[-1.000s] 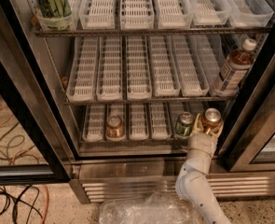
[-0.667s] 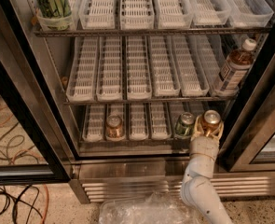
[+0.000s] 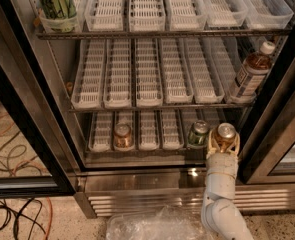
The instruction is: Pick orange can from bottom shelf of fridge
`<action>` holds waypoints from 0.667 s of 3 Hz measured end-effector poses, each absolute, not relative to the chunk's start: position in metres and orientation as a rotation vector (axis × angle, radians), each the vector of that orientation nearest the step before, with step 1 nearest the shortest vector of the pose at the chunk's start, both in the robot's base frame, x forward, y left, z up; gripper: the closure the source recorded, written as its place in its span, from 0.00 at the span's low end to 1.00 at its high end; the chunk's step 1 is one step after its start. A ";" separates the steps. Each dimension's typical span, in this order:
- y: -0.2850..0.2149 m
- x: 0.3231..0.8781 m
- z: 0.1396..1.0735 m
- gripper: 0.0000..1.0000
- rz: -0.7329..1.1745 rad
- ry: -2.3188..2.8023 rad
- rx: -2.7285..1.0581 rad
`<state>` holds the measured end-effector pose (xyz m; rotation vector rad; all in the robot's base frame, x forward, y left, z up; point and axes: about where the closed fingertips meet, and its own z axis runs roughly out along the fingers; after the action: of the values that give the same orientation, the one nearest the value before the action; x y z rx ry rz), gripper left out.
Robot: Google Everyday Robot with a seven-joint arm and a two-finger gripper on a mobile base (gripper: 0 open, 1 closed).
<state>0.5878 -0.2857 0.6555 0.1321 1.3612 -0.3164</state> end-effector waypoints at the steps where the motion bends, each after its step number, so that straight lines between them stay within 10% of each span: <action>1: -0.286 0.587 0.656 1.00 -0.315 1.361 0.130; 2: -0.281 0.583 0.660 1.00 -0.303 1.350 0.106</action>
Offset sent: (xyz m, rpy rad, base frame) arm -0.0104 0.0111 0.0079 -0.0286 -0.0209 0.0561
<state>0.5835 -0.2811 0.6597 0.1057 1.3499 -0.3030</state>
